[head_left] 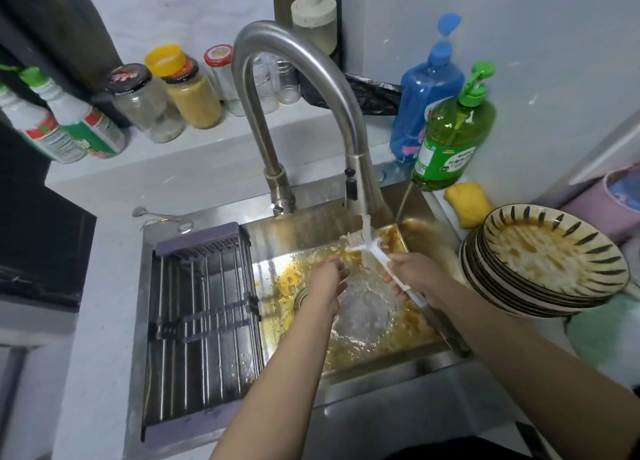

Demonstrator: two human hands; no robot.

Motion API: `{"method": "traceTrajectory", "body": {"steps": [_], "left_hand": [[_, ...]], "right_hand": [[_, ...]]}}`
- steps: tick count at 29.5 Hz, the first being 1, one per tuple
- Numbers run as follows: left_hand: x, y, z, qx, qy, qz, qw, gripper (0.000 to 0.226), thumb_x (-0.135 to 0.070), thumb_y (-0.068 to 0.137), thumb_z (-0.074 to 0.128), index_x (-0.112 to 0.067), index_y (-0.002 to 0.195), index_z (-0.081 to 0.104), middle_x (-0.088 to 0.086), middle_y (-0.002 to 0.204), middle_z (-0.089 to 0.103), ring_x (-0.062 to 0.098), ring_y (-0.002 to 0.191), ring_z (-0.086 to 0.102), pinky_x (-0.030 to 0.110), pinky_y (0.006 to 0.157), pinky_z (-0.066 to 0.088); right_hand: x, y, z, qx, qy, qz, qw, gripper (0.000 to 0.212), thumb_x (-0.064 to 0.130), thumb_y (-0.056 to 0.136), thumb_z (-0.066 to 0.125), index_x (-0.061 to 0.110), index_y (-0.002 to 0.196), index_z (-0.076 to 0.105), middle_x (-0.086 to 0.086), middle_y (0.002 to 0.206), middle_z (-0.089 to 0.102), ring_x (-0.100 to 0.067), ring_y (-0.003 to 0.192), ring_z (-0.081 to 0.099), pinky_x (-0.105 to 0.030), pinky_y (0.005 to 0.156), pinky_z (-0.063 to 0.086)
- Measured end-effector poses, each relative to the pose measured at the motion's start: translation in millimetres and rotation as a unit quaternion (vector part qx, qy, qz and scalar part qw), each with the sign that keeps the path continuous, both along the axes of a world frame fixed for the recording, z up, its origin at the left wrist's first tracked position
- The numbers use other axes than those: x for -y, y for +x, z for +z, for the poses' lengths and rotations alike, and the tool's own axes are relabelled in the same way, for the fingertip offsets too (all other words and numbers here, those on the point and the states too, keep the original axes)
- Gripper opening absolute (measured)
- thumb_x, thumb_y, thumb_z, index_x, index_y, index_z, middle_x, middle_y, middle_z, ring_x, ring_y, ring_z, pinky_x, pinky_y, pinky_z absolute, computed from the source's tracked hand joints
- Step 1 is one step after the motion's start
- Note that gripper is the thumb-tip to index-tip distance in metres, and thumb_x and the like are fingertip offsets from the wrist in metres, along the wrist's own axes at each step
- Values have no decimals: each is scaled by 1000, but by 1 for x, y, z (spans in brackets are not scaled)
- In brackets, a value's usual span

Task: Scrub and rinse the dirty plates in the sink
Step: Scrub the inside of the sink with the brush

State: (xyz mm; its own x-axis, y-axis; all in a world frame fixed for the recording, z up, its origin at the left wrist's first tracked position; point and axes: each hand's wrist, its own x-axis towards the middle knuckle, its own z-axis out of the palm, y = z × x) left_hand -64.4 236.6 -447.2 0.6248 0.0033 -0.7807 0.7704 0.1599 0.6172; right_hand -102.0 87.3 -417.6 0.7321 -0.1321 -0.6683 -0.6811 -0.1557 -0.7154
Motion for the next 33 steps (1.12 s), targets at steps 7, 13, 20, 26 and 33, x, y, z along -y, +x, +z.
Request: {"method": "traceTrajectory", "body": {"steps": [7, 13, 20, 26, 33], "left_hand": [[12, -3, 6, 7, -1, -16, 1000, 16, -8, 99, 41, -15, 98, 56, 1, 87, 59, 12, 77, 58, 23, 65, 43], [14, -7, 11, 28, -1, -22, 999, 23, -1, 94, 44, -12, 108, 58, 3, 90, 61, 14, 78, 59, 26, 66, 44], [10, -10, 19, 42, -6, -29, 999, 25, -3, 96, 39, -12, 112, 57, 2, 92, 62, 14, 82, 57, 25, 70, 43], [4, -11, 20, 51, -14, -26, 998, 25, -6, 98, 39, -13, 114, 58, 0, 91, 61, 15, 85, 57, 27, 73, 43], [1, -8, 24, 53, -26, -28, 998, 27, -6, 97, 42, -13, 118, 57, -2, 91, 61, 11, 81, 59, 24, 71, 43]], "right_hand": [[17, -17, 3, -19, 34, -23, 999, 37, 5, 99, 43, 8, 135, 50, -11, 86, 66, -17, 55, 53, -22, 40, 43], [30, -25, -1, -24, 54, -24, 998, 35, 4, 98, 44, 8, 131, 55, -14, 86, 68, -16, 53, 55, -24, 41, 44], [31, -30, 7, 0, 43, 2, 999, 32, 9, 98, 47, 9, 129, 56, -10, 84, 66, -14, 49, 51, -23, 43, 44], [32, -34, 4, 33, 39, 10, 999, 24, 15, 95, 55, 11, 117, 64, -7, 75, 65, -14, 48, 47, -24, 43, 40], [34, -29, 4, 12, 136, -30, 990, 15, 18, 98, 51, 9, 91, 60, -6, 67, 55, -11, 40, 43, -19, 37, 35]]}}
